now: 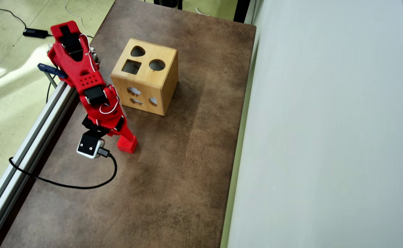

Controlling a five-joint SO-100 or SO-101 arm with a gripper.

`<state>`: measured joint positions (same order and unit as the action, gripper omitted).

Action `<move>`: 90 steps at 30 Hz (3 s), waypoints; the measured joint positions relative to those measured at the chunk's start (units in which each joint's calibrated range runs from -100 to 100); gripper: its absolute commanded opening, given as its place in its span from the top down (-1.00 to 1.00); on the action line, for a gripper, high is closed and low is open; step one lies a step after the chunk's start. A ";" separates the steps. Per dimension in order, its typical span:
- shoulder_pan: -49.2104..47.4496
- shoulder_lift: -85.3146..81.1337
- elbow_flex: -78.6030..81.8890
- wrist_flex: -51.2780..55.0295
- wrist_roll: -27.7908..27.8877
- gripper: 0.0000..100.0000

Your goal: Pick and place the red cube on the square hole

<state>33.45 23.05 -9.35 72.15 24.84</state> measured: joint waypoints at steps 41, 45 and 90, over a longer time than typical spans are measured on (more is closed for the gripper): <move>-0.36 9.32 -0.09 0.16 0.15 0.42; -0.36 9.58 -0.09 0.08 0.15 0.42; -0.29 16.10 -0.45 -7.43 0.15 0.42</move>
<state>33.17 39.15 -9.80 64.73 24.98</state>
